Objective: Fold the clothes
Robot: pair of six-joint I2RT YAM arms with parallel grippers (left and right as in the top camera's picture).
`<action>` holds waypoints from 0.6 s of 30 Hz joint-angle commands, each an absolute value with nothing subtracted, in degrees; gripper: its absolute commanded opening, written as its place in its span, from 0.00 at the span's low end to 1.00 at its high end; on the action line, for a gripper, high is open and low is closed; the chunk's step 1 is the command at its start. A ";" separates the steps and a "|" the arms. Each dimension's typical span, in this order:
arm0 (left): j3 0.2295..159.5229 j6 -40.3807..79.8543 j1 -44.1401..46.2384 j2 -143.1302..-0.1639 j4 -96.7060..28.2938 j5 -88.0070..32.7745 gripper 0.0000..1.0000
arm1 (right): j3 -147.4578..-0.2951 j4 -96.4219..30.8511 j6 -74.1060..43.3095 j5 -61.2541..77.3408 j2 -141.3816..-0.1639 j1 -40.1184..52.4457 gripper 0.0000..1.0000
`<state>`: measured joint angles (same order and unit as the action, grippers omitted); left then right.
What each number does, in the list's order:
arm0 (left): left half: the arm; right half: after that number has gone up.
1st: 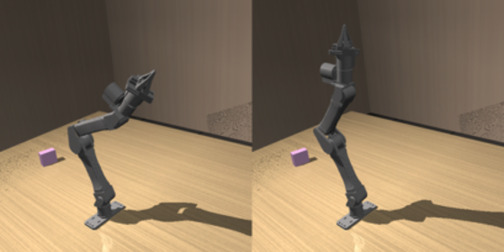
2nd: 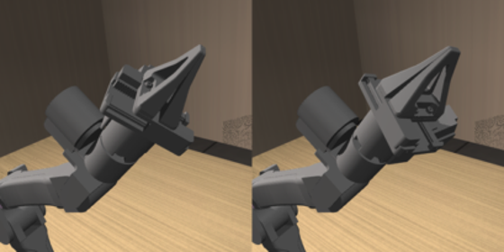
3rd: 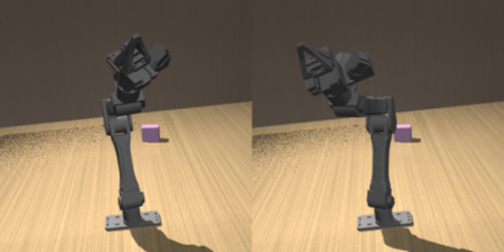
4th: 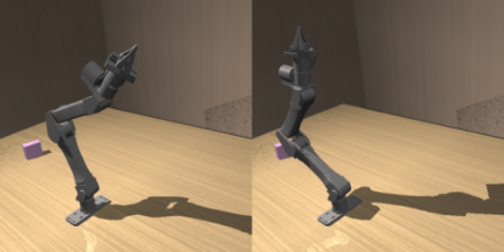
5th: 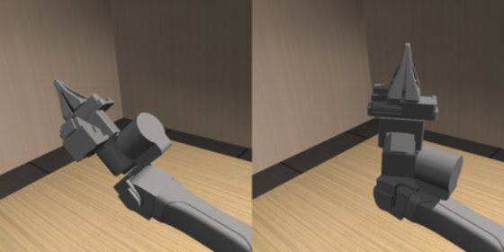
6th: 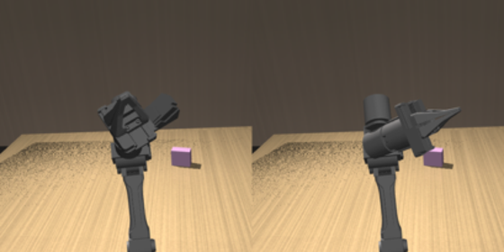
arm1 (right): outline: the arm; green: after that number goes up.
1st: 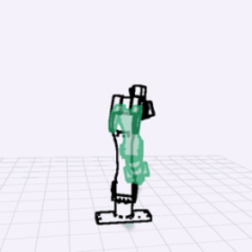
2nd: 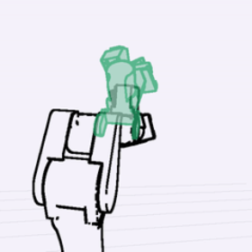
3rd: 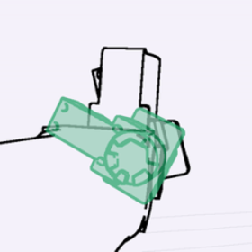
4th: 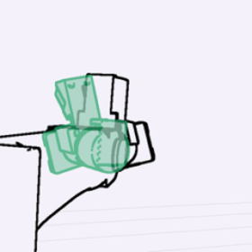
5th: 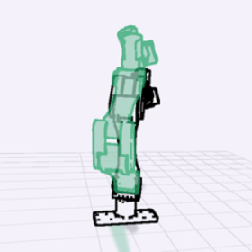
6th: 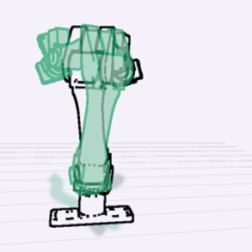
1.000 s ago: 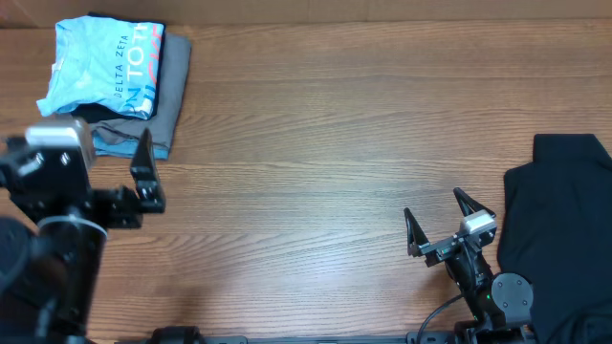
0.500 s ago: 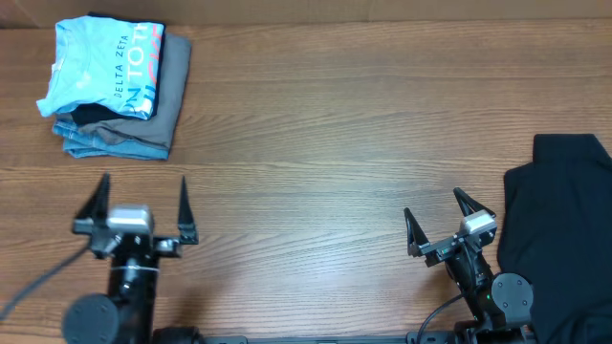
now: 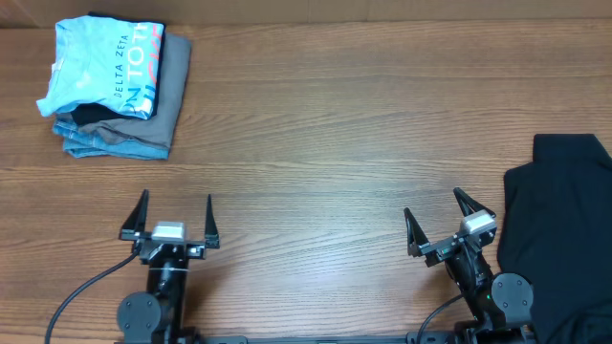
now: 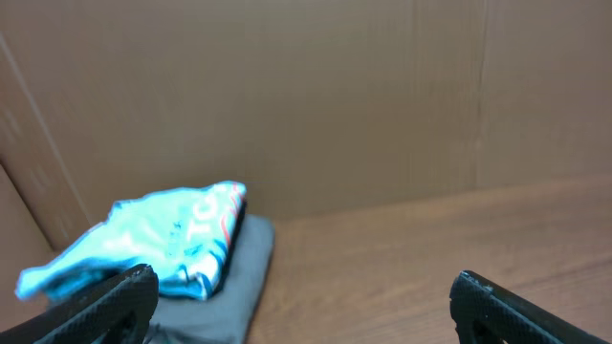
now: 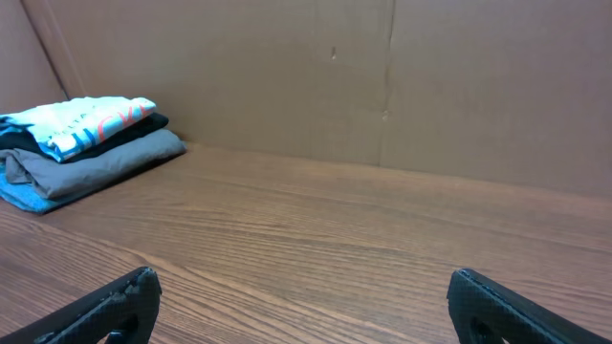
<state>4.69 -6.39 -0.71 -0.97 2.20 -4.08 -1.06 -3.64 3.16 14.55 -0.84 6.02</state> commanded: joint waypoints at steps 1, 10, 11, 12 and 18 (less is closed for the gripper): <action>0.36 -4.49 -0.30 -0.19 3.75 -4.08 1.00 | -0.45 -3.27 2.74 13.69 -0.16 5.82 1.00; 0.27 -3.66 -0.30 -0.21 -4.05 -4.03 1.00 | -0.45 -3.27 2.76 13.72 -0.16 5.82 1.00; 0.27 -3.66 -0.30 -0.25 -4.08 -4.03 1.00 | -0.45 -3.27 2.76 13.72 -0.16 5.82 1.00; 0.27 -3.66 -0.30 -0.25 -4.08 -4.03 1.00 | -0.45 -3.27 2.76 13.69 -0.16 5.82 1.00; 0.27 -3.66 -0.30 -0.25 -4.08 -4.03 1.00 | -0.45 -3.25 2.74 13.69 -0.16 5.82 1.00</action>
<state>0.47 -4.60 -0.71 -0.86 -3.92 -4.05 -1.06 -3.64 3.16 14.52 -0.84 6.02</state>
